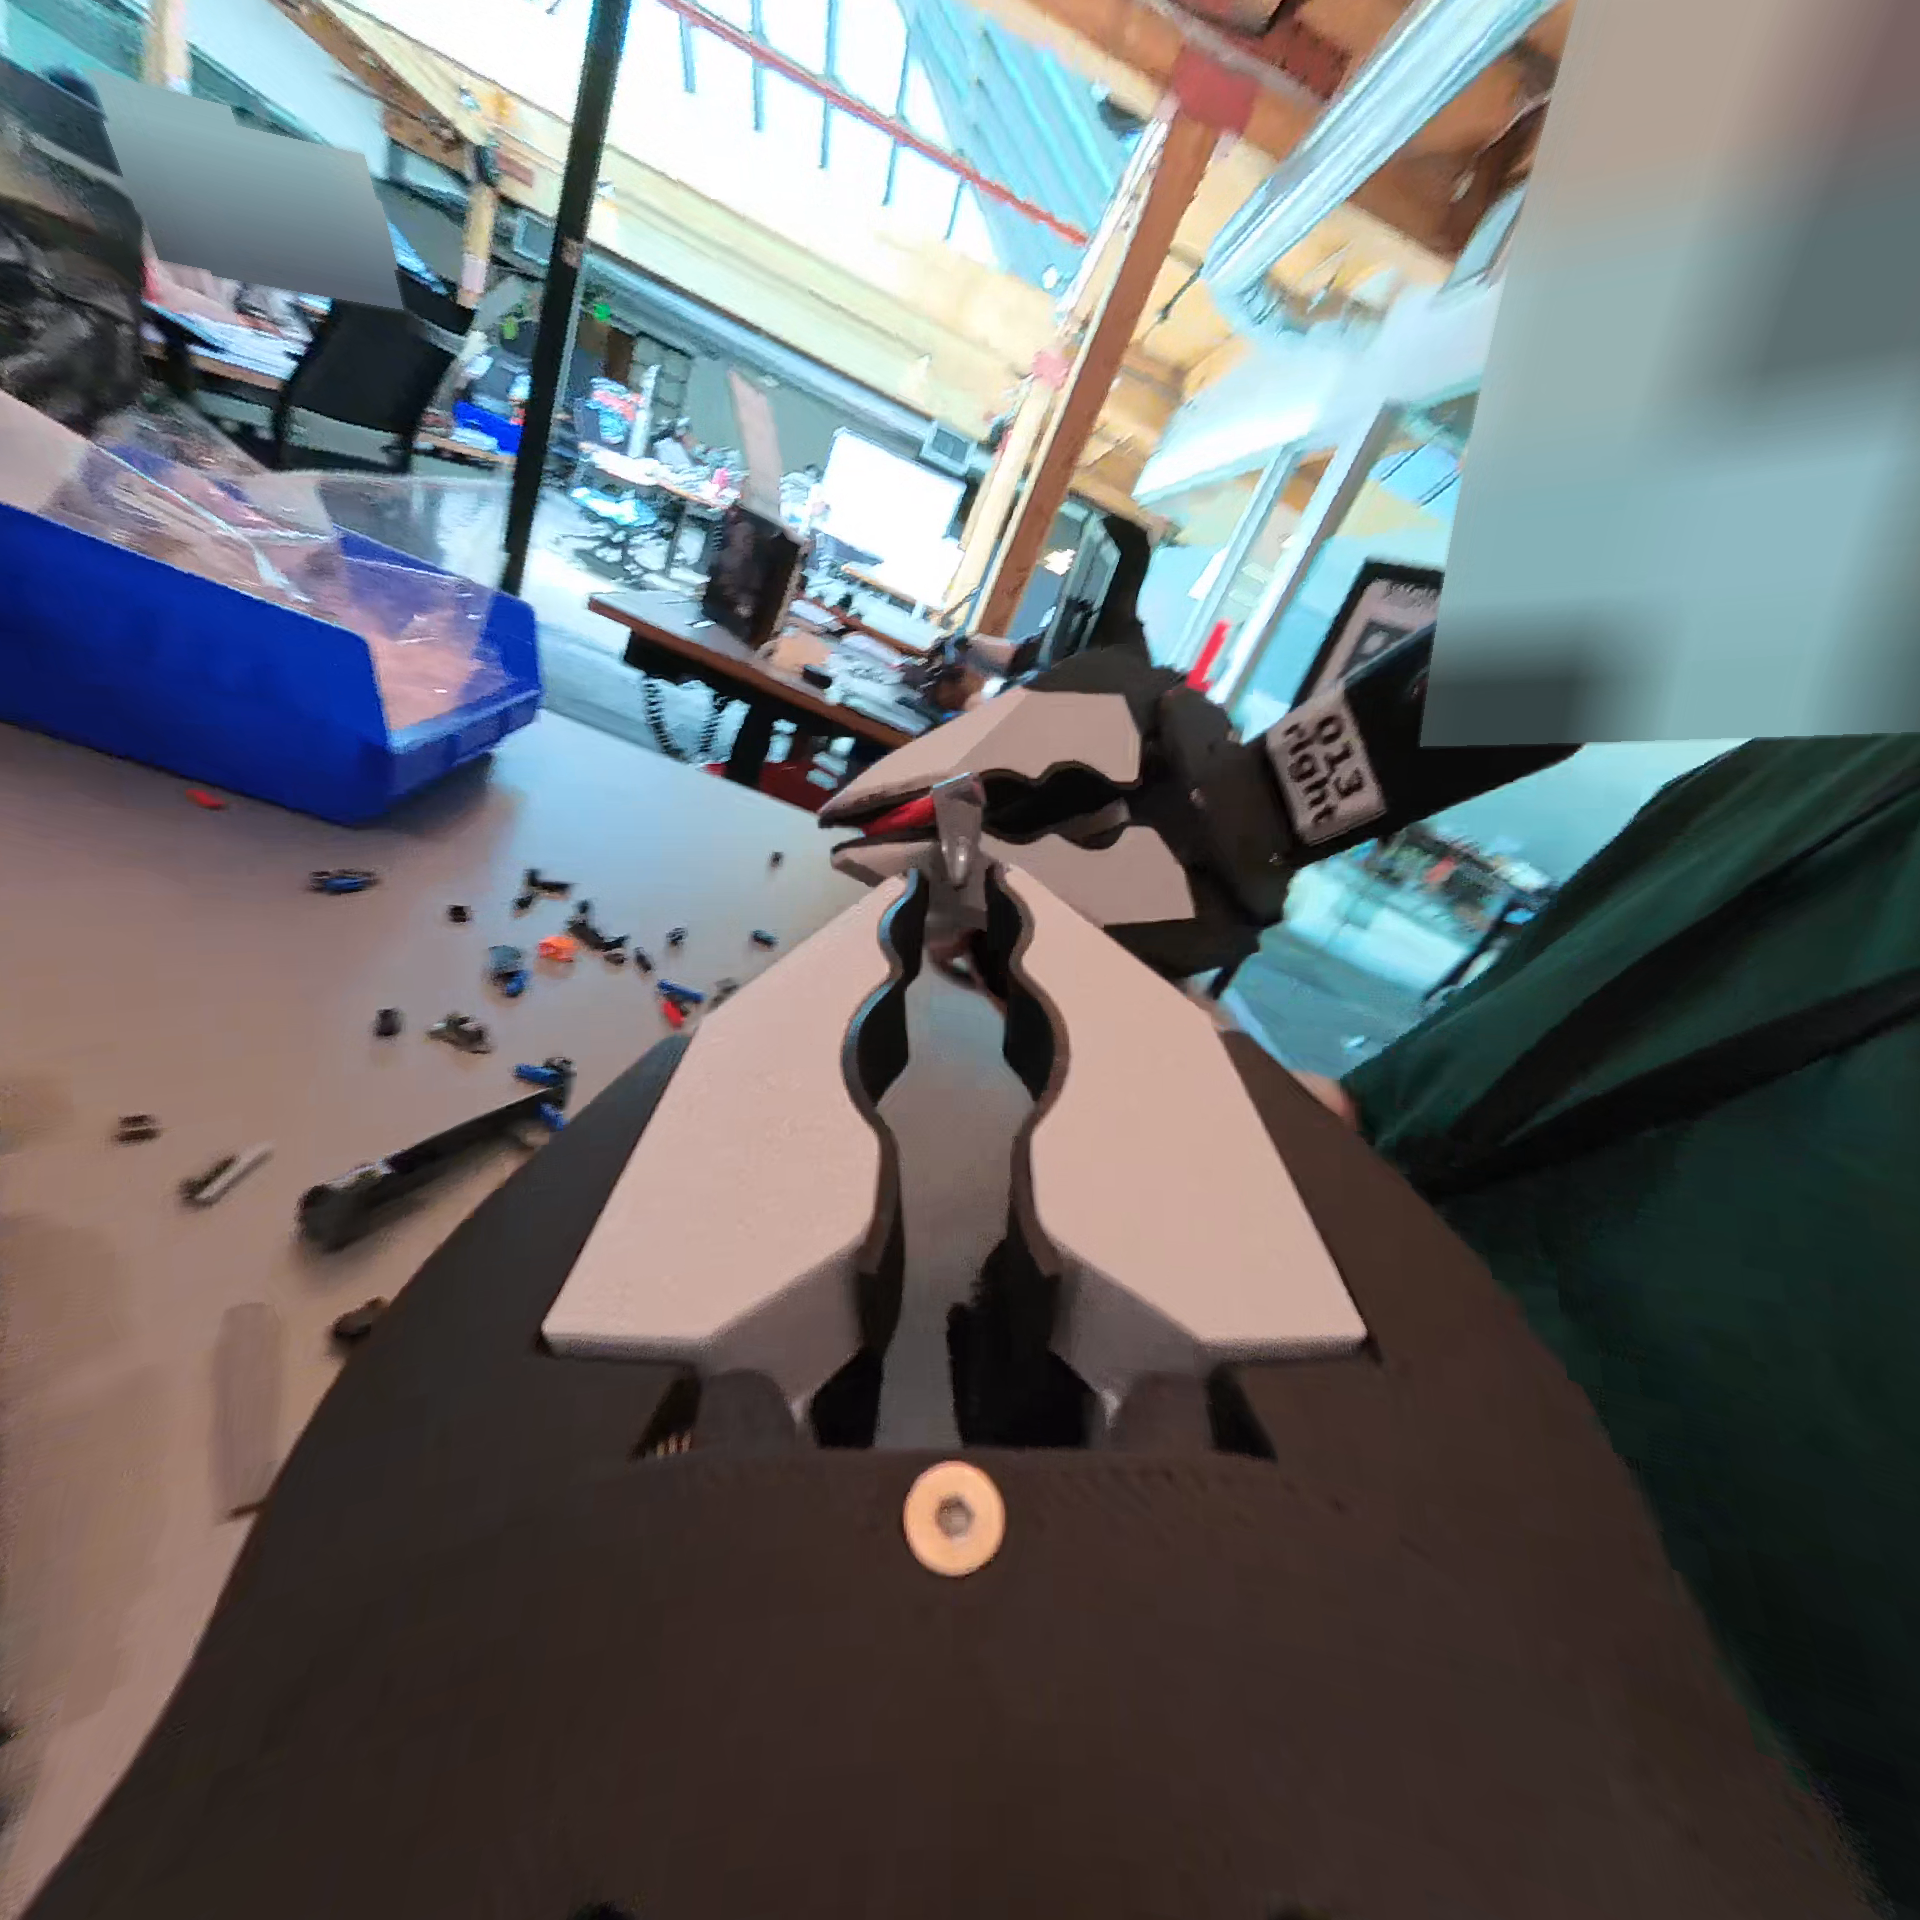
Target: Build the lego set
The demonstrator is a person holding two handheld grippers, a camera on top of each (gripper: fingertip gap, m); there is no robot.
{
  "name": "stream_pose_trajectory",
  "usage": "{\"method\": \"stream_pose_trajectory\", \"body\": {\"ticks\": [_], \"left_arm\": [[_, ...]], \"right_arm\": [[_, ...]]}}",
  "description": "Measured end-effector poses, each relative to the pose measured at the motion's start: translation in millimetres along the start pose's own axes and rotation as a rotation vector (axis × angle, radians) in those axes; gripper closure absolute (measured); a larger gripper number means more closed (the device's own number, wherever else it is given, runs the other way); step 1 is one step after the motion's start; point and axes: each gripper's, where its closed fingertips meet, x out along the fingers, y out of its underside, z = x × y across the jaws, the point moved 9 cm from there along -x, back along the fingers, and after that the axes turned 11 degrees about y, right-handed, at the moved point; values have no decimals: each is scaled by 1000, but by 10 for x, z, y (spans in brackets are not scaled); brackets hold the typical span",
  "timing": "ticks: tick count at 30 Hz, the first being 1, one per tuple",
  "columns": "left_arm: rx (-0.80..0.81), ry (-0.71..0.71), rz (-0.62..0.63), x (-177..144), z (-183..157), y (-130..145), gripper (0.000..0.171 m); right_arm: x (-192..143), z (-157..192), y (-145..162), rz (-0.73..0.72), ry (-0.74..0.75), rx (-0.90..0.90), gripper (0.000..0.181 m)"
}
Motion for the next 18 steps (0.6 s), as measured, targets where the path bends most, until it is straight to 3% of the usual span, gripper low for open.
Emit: {"method": "stream_pose_trajectory", "body": {"ticks": [4,11,18], "left_arm": [[170,-137,107,-33,-95,-94,156],[322,-265,194,-10,-167,-175,155],[325,-269,141,-93,-175,-234,156]], "right_arm": [[64,1,-1,28,-1,-9,180],[153,60,-59,52,-9,-50,180],[164,-53,-37,-28,-107,203,180]]}}
